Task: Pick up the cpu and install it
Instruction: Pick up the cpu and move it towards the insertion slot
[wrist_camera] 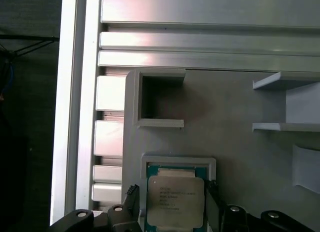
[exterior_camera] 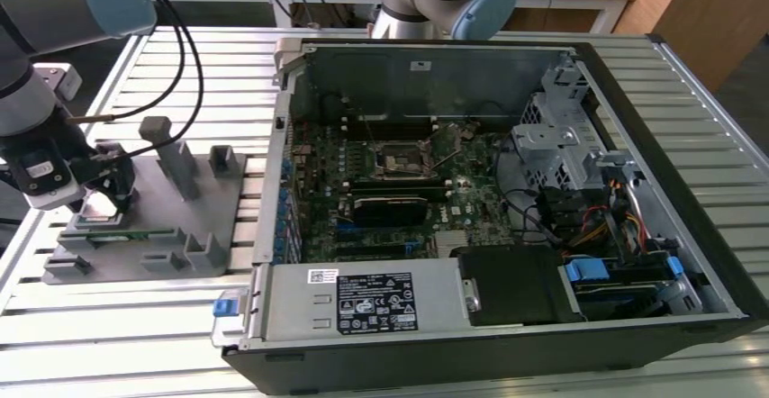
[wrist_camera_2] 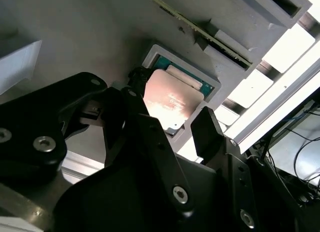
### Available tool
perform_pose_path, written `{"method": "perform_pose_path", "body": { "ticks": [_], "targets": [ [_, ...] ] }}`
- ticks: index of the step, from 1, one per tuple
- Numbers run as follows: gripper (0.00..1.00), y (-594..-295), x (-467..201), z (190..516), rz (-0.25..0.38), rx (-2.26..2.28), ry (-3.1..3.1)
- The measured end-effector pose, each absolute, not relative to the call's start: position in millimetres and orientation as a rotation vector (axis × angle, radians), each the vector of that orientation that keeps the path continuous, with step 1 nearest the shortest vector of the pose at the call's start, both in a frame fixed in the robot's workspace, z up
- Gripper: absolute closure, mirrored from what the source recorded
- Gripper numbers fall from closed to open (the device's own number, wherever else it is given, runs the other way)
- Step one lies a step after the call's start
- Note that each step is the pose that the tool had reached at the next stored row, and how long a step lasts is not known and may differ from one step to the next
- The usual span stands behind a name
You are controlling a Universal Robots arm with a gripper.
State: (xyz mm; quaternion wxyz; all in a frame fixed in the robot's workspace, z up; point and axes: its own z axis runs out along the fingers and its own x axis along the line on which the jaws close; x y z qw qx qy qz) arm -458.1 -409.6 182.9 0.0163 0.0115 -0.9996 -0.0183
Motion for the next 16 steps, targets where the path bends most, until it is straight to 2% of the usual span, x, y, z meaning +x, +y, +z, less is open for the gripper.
{"method": "perform_pose_path", "body": {
  "ticks": [5,16],
  "targets": [
    [0.38,-409.8,-457.2,182.5,-0.032,0.036,-3.108],
    [0.38,-409.4,-454.3,182.8,-0.032,0.036,-3.109]
  ]
}}
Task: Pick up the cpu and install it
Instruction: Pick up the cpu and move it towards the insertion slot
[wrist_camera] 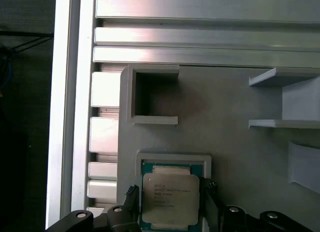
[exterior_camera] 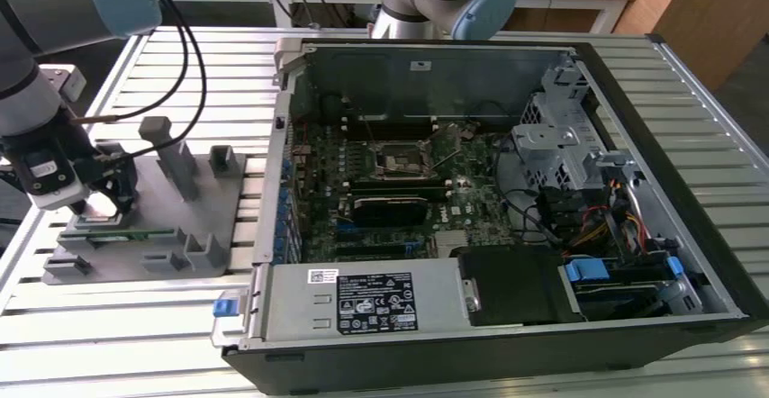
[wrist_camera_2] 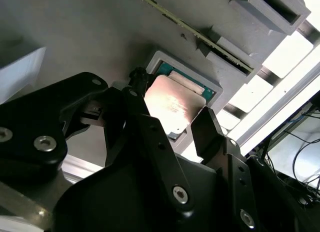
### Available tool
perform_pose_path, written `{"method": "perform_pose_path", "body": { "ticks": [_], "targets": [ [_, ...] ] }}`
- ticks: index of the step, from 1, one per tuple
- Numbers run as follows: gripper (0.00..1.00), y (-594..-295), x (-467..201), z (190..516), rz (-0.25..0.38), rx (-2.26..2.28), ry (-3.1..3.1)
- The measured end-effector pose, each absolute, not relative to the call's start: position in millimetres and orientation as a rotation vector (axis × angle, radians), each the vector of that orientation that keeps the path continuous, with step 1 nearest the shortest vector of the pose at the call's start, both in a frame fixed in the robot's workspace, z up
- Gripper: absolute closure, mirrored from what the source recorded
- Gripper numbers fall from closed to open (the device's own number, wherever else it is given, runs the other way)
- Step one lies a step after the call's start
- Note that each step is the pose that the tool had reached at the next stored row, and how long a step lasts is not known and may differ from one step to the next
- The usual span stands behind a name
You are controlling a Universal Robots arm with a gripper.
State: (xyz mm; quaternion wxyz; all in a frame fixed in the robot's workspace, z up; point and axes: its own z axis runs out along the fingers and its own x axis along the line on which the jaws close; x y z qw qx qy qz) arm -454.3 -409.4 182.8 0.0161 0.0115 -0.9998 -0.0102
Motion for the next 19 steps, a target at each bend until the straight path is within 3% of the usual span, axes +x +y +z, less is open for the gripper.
{"method": "perform_pose_path", "body": {
  "ticks": [10,12,13,19],
  "targets": [
    [0.38,-409.0,-455.2,183.6,-0.039,0.036,-3.110],
    [0.39,-409.1,-455.2,183.6,-0.042,0.036,-3.110],
    [0.46,-409.0,-455.2,183.5,-0.043,0.036,-3.110],
    [0.46,-409.0,-455.2,183.4,-0.044,0.036,-3.110]
  ]
}}
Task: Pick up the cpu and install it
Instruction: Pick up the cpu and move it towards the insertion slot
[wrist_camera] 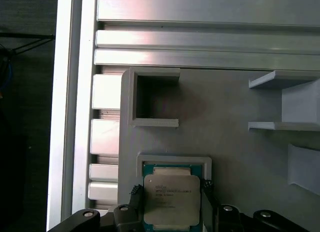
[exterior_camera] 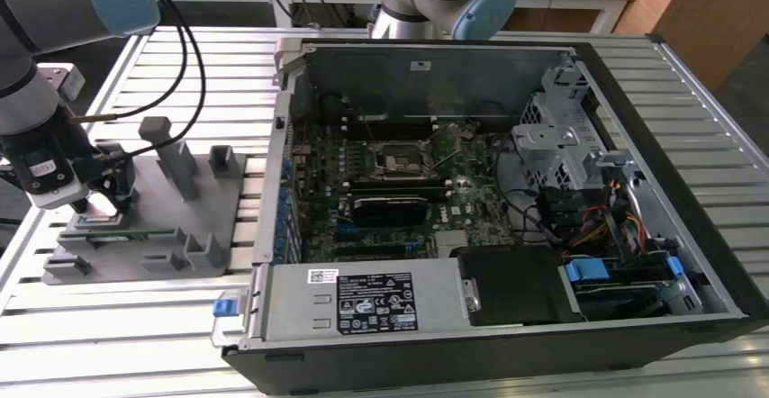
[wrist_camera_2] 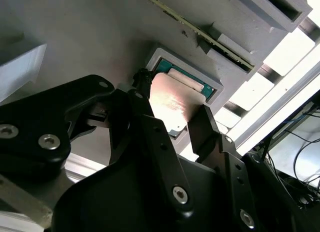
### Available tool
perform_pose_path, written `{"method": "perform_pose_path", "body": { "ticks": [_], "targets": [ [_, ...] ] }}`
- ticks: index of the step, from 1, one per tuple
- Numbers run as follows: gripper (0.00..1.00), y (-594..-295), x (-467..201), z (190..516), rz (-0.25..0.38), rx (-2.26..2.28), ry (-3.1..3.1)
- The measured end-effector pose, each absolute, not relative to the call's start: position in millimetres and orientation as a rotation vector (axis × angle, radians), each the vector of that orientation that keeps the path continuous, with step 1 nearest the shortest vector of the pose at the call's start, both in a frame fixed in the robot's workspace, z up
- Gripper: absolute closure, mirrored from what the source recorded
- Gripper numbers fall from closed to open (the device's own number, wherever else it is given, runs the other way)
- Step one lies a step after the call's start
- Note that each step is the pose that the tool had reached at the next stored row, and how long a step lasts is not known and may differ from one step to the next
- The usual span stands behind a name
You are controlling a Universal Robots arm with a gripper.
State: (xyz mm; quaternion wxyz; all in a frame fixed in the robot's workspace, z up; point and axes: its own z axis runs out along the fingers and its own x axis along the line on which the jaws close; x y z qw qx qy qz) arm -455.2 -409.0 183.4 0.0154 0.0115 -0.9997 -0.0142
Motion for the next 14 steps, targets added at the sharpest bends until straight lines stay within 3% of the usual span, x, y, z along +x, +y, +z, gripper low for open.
{"method": "perform_pose_path", "body": {
  "ticks": [7,8,14],
  "targets": [
    [0.45,-408.6,-455.1,183.3,-0.045,0.036,-3.110],
    [0.38,-408.0,-455.2,183.4,-0.044,0.036,-3.110],
    [0.38,-406.4,-455.2,183.4,-0.044,0.036,-3.110]
  ]
}}
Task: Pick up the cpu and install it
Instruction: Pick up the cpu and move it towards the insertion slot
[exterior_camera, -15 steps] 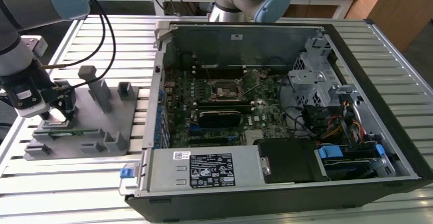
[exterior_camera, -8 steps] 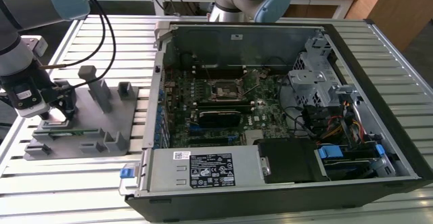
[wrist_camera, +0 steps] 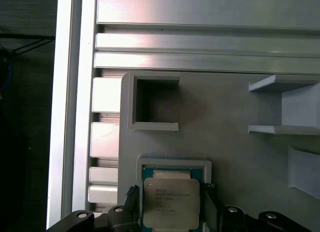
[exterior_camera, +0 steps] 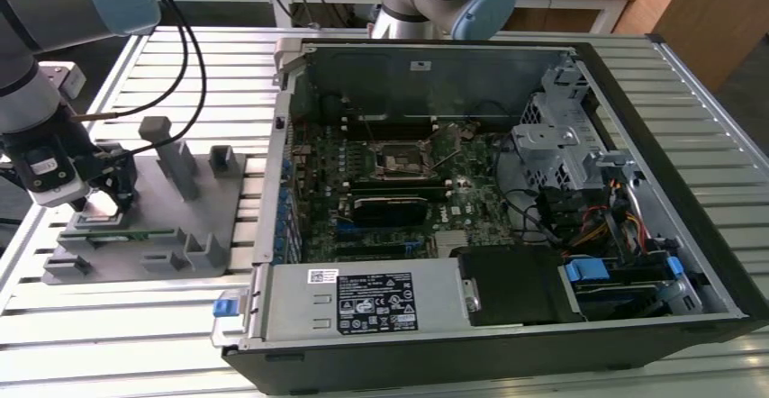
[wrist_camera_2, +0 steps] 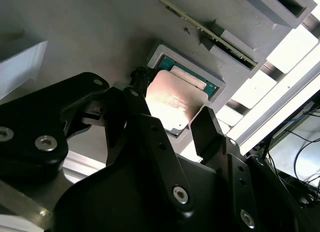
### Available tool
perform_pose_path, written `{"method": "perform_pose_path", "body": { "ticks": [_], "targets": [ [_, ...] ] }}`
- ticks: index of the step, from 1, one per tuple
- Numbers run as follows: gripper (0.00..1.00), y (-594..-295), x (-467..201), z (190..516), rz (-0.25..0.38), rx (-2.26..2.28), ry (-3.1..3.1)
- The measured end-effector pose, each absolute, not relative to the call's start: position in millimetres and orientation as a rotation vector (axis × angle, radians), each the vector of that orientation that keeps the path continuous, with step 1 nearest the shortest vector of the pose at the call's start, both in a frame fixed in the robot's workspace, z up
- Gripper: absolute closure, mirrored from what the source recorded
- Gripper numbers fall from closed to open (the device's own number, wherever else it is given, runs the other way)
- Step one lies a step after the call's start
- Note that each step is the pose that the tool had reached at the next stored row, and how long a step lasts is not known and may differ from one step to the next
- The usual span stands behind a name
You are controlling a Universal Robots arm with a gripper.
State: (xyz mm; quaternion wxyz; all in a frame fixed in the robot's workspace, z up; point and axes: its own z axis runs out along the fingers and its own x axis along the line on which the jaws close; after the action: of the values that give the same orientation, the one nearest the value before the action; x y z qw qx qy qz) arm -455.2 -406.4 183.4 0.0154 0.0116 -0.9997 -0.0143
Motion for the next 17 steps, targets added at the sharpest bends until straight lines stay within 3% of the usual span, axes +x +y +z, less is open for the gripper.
{"method": "perform_pose_path", "body": {
  "ticks": [5,6,17],
  "targets": [
    [0.40,-406.3,-455.2,183.5,-0.044,0.036,-3.110],
    [0.46,-406.3,-455.2,183.5,-0.044,0.036,-3.110],
    [0.46,-406.3,-455.2,187.7,-0.044,0.036,-3.110]
  ]
}}
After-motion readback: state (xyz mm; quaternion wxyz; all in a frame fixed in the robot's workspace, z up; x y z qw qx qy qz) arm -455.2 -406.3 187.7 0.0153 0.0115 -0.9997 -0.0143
